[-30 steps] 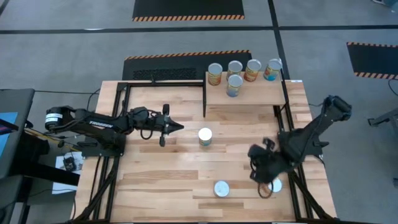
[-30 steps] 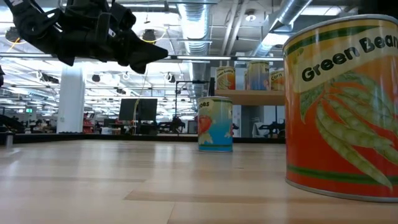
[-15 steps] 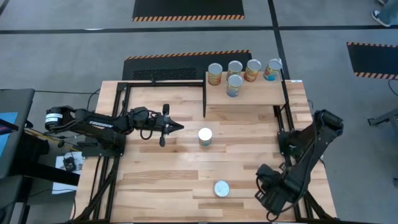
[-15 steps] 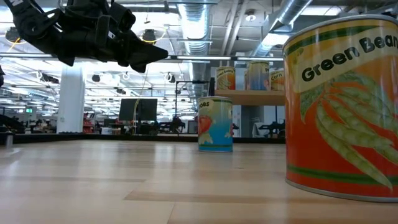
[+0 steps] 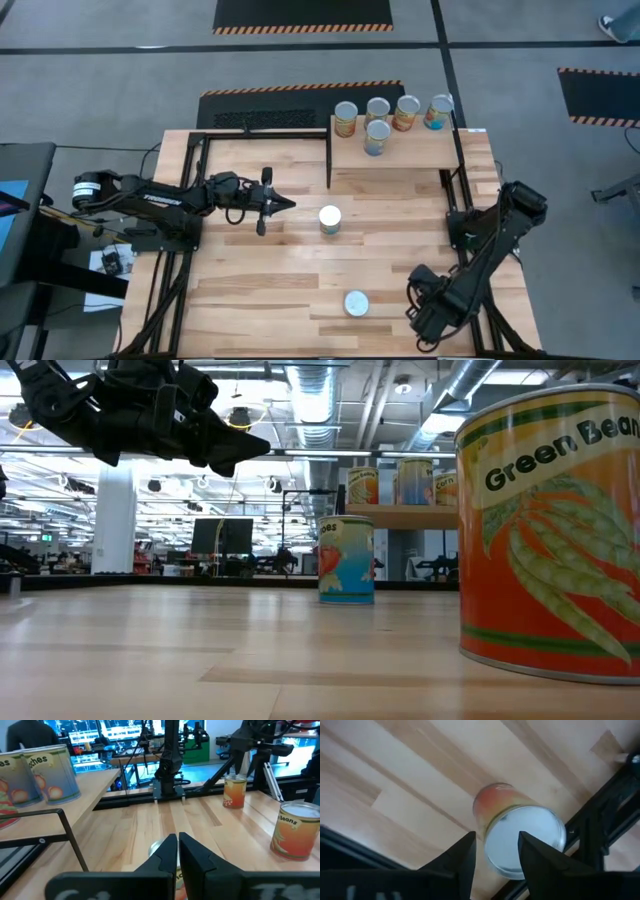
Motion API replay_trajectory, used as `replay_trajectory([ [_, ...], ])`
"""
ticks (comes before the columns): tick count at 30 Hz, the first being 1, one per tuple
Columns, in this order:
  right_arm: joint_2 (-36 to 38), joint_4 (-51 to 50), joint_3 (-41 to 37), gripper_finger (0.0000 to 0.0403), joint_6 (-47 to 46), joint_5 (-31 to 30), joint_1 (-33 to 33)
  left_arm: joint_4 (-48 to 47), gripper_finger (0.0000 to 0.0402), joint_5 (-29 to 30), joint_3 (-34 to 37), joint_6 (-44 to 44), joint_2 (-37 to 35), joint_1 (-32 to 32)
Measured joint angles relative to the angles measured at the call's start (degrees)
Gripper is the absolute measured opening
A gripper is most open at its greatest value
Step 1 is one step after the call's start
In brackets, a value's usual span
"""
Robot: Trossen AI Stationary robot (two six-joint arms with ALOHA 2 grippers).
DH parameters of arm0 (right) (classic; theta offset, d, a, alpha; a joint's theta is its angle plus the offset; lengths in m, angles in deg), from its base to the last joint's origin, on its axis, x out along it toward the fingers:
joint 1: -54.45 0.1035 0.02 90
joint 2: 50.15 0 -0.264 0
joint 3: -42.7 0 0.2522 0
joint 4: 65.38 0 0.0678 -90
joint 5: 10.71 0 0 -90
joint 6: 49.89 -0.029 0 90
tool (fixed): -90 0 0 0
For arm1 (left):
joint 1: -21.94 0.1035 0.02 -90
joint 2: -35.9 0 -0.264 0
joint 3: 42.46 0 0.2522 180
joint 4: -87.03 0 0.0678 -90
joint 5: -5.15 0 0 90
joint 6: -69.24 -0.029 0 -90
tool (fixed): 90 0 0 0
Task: Pick and place cans onto a shelf
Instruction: Put the canned corn on the shelf aligned with the other canned corn
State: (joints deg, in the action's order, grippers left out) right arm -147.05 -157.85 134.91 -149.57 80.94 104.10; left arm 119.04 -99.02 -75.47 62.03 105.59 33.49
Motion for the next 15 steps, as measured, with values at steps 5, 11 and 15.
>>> replay_trajectory([
  [5, 0.02, 0.18, -1.63, 0.014, -0.83, -0.15, -0.74, -0.09, 0.0009, 0.0, 0.0, 0.08, 0.0, 0.0],
  [11, 0.02, 5.67, -4.43, 0.0128, -0.79, 0.12, -1.34, -0.24, 0.0009, 0.0, -0.01, 0.38, 0.02, 0.01],
  [15, 0.11, 4.97, -4.81, 0.0124, 0.18, 0.16, -2.18, -0.19, 0.0009, 0.0, 0.0, 0.42, 0.02, 0.02],
])
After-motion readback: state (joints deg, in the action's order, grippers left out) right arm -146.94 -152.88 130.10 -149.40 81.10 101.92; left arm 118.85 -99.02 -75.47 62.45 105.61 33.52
